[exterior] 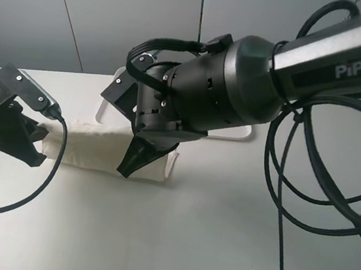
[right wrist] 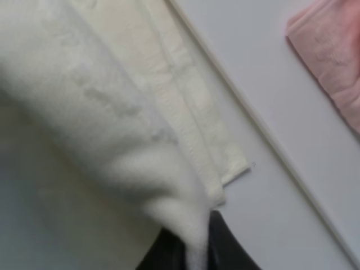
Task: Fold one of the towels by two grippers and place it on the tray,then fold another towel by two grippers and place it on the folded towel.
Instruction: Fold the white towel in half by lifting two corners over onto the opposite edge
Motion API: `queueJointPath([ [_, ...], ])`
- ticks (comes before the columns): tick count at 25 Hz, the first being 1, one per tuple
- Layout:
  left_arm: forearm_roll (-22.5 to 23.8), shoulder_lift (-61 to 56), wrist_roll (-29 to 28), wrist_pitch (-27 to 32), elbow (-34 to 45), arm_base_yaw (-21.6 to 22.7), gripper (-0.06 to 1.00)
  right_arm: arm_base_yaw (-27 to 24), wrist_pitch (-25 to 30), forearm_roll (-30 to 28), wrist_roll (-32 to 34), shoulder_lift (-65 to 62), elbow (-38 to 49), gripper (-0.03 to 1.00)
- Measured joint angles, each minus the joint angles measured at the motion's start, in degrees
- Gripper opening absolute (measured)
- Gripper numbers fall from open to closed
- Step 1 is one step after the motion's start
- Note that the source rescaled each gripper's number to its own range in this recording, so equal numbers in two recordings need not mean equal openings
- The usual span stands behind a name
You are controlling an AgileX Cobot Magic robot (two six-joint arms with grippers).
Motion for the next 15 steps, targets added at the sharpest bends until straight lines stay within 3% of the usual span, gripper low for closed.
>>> queueJointPath([
  [13, -0.7, 8.7, 0.2, -1.9, -4.6, 0.0, 0.24, -5.4, -3.4, -6.1, 11.3, 2.9, 0.0, 0.0],
  [15, -2.4, 9.3, 0.2, -4.3, -4.6, 0.0, 0.33, -6.9, -6.0, -6.2, 13.6, 3.5, 0.0, 0.1],
])
